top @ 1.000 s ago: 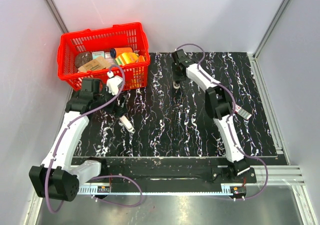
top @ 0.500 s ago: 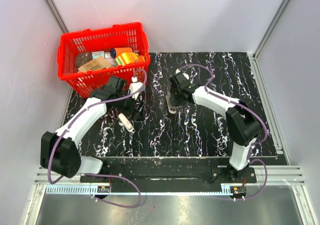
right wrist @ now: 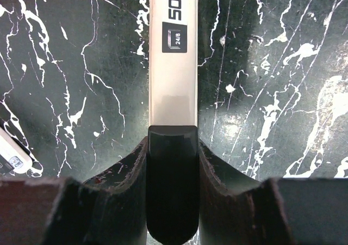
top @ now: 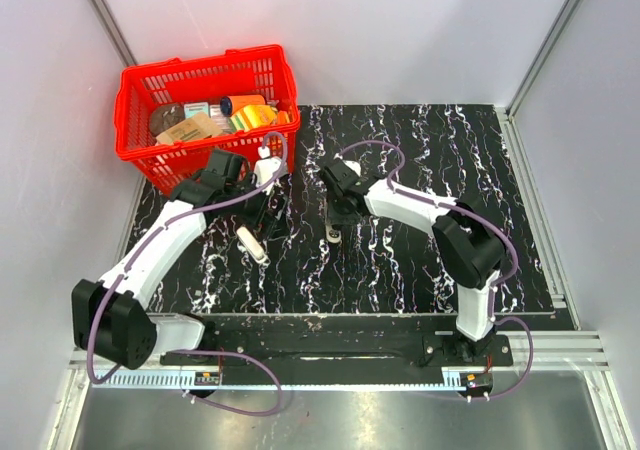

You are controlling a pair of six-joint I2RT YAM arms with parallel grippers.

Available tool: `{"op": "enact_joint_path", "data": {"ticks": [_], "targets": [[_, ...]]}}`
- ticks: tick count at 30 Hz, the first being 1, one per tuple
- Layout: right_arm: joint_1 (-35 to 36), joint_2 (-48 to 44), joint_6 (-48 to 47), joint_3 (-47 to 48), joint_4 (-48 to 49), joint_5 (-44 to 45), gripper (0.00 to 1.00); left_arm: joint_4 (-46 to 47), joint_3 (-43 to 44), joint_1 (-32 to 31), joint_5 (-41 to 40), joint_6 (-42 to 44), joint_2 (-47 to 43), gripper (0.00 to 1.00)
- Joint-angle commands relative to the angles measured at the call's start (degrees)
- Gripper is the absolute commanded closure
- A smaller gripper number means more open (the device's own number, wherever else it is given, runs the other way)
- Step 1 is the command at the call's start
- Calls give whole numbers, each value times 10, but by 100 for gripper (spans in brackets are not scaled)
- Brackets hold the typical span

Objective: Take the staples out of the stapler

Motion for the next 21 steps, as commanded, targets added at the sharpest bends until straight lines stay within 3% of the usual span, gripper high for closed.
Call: {"op": "enact_joint_path", "data": {"ticks": [1, 11, 13, 16, 21], "targets": [[11, 24, 0, 54, -39, 14, 70, 8, 17, -2, 13, -1, -36, 1], [16, 47, -12, 81, -82, 1, 62, -5, 10, -2, 2, -3, -71, 1], [16, 47, -12, 83, -83, -4, 57, -4, 3, -2, 2, -2, -80, 1], [16, 55, -18, 101, -97, -10, 41, -2, -3, -1, -2, -2, -90, 1], [17, 65, -29, 124, -109, -8, 37, -11, 3, -2, -2, 3, -89, 1]]}}
